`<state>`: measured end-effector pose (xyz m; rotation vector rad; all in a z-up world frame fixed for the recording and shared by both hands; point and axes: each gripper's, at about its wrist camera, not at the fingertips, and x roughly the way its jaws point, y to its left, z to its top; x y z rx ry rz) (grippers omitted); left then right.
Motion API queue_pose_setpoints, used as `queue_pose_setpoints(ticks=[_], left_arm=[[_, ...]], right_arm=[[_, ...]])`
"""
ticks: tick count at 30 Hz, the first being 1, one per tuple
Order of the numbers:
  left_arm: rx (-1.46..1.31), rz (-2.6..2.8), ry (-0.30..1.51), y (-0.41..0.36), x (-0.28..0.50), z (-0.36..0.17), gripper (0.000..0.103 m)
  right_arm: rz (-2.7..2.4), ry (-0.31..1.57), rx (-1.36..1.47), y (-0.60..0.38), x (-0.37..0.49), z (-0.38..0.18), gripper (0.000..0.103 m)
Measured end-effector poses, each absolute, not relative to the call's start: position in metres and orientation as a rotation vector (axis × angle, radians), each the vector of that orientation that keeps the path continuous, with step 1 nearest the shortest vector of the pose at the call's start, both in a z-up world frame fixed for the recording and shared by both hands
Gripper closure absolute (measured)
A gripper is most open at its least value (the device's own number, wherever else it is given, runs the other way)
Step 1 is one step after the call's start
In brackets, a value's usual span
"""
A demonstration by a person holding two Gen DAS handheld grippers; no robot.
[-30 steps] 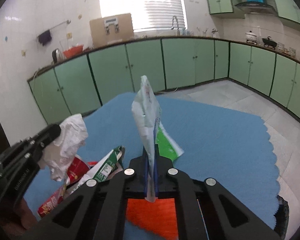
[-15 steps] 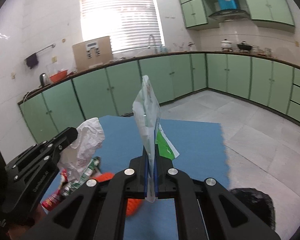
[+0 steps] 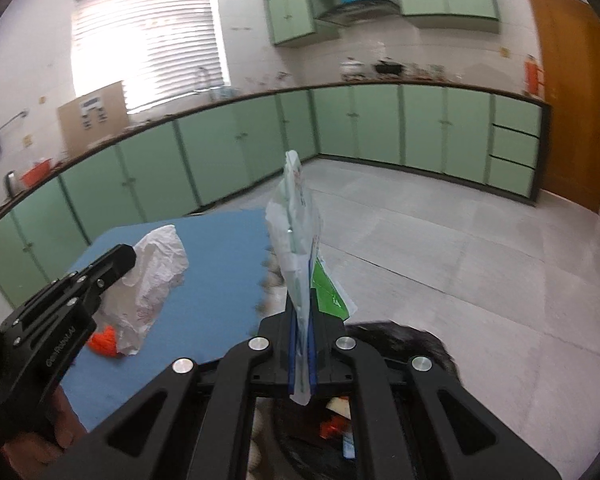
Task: Collect trash
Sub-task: 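Carry the tissue and plastic bag over the black bin with both tools, then open both tools to drop the tissue and bag into the bin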
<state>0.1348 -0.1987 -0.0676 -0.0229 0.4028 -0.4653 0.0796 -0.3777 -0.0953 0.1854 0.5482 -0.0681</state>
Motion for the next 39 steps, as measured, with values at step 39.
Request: queue_pose_setpoints(ticks=[39], left_arm=[[0.009,-0.545,0.552,-0.291,0.169,-0.129,0.066]], right_arm=[[-0.222,0.758,0.327,-0.473,0.091,-0.196,0.062]])
